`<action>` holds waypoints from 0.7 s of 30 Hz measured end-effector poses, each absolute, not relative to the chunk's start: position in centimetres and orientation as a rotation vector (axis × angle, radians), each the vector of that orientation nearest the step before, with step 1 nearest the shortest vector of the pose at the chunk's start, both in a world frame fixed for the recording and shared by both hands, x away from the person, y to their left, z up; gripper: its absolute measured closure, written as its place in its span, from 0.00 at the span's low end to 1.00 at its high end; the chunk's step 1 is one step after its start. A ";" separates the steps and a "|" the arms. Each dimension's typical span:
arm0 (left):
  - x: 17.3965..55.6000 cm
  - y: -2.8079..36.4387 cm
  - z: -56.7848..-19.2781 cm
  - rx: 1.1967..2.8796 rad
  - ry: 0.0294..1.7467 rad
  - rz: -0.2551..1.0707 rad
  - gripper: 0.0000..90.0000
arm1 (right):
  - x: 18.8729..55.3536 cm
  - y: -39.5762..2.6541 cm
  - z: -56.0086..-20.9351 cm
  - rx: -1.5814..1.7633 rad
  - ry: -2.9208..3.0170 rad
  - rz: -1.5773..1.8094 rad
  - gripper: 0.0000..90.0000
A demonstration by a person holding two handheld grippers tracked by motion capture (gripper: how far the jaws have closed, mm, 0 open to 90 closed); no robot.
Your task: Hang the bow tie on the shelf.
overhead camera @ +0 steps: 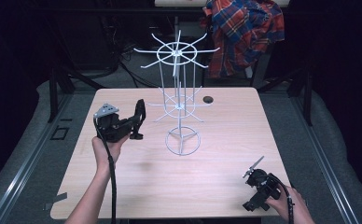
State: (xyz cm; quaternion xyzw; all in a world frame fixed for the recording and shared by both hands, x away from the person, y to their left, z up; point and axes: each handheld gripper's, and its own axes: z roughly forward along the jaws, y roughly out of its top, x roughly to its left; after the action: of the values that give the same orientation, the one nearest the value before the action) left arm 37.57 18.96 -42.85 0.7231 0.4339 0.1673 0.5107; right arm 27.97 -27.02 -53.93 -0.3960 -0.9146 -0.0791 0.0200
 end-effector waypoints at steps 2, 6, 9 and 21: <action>37.7 18.8 -42.7 1.743 1.039 0.399 0.98 | 28.0 -27.0 -53.9 -1.229 -2.836 -0.248 0.00; 37.8 18.4 -42.6 1.735 1.022 0.398 0.98 | 28.0 -27.0 -53.9 -1.227 -2.841 -0.253 0.00; 38.0 18.2 -42.3 1.733 1.002 0.402 0.98 | 28.1 -27.0 -53.9 -1.217 -2.839 -0.242 0.00; 38.4 18.1 -42.0 1.765 0.935 0.375 0.98 | 27.6 -27.1 -53.5 -1.215 -2.847 -0.255 0.00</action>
State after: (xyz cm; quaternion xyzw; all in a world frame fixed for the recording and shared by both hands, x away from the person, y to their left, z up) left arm 38.42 18.10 -42.03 0.7384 0.3911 0.1568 0.5265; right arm 27.63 -27.06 -53.53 -0.3913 -0.9164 -0.0821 0.0178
